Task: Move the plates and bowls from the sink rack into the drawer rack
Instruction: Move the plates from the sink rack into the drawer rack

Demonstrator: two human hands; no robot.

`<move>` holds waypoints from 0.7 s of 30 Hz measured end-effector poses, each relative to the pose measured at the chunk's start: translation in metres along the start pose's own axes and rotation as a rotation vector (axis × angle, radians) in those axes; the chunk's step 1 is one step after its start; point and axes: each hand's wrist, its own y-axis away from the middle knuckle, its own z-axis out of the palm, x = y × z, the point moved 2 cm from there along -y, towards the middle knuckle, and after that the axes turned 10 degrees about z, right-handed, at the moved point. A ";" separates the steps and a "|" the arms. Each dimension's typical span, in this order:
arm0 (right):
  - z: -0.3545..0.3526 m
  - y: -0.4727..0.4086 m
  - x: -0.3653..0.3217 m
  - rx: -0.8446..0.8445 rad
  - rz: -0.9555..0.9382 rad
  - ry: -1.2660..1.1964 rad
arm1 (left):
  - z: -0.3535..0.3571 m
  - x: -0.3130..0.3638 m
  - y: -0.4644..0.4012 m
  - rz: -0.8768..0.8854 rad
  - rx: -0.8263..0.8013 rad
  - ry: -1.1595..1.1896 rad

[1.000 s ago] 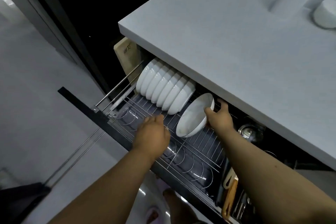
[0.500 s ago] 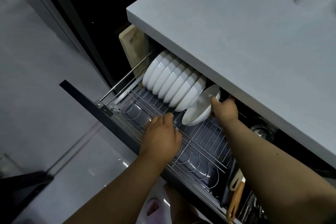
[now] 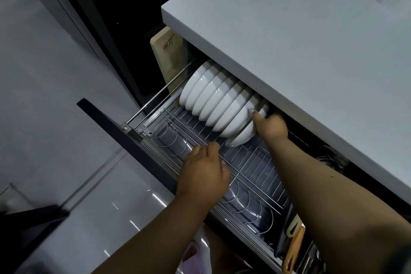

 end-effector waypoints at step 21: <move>0.005 0.002 -0.004 -0.077 -0.029 -0.022 | 0.003 -0.001 0.002 0.003 0.022 -0.025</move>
